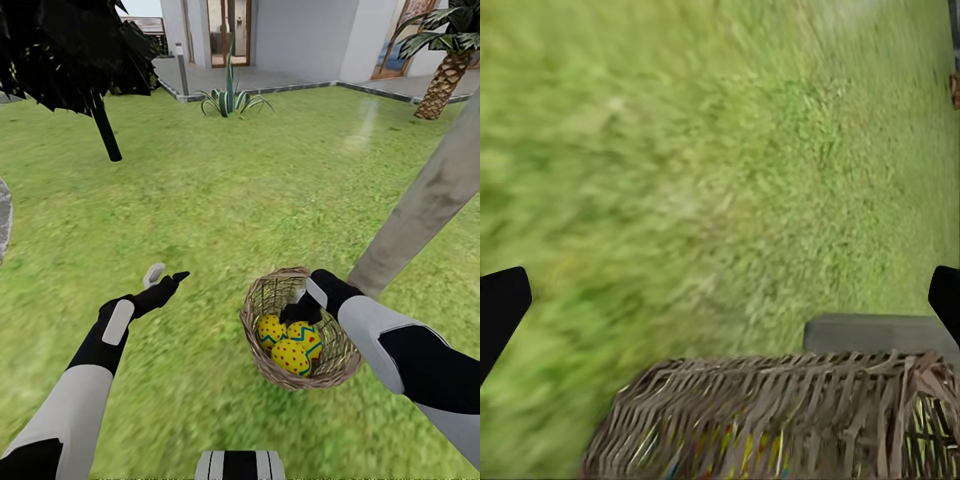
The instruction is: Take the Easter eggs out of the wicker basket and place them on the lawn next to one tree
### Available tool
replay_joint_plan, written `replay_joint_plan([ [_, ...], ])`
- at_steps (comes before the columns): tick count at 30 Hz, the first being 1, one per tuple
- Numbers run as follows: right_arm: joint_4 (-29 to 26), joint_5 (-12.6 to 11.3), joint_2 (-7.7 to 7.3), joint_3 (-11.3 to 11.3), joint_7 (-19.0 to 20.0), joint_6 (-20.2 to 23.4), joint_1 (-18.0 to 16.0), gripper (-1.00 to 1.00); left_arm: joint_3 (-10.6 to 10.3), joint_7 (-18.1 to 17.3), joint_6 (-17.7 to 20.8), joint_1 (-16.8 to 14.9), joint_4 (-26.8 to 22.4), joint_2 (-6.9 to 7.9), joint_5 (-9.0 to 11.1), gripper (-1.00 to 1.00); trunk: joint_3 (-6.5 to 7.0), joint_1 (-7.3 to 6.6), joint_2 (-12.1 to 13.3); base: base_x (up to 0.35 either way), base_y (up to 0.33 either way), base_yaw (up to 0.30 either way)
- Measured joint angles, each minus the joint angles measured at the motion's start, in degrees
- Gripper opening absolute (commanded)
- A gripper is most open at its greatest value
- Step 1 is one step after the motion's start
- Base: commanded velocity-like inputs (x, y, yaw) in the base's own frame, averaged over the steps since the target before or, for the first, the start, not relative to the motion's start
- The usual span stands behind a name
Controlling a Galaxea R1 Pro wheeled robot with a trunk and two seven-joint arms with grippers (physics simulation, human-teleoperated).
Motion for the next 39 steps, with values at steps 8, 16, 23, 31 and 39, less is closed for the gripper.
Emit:
replay_joint_plan([
  [8, -0.1, 0.5, 0.01, 0.1, 0.1, -0.5, 0.4, 1.00, 0.1, 0.0, 0.0, 0.0, 0.0, -0.01, 0.0, 1.00, -1.77, 0.21, -0.1, 0.000, 0.000, 0.000],
  [16, 0.0, 0.0, -0.16, 0.1, 0.1, -0.2, 0.6, 1.00, 0.1, 0.0, 0.0, 0.0, 0.0, 0.06, 0.0, 1.00, -3.55, 0.41, -0.2, 0.000, 0.000, 0.000],
  [23, 1.7, 0.0, -0.28, 0.0, 0.2, 0.0, 0.7, 1.00, 0.1, 0.0, 0.0, 0.0, 0.0, 0.01, 0.1, 1.00, -5.10, 0.59, -0.3, 0.000, 0.000, 0.000],
  [31, 4.1, -0.9, -0.19, -0.8, 0.2, 0.1, 0.7, 1.00, 0.1, 0.0, 0.0, 0.0, 0.0, 0.00, 0.1, 1.00, -6.87, 0.79, -0.4, 0.000, 0.000, 0.000],
  [39, 4.3, -0.1, 0.07, -0.3, 0.6, -0.3, -0.2, 1.00, 0.1, 0.0, 0.1, 0.0, 0.0, 0.01, 0.1, 1.00, -7.75, 0.88, -0.5, 0.000, 0.000, 0.000],
])
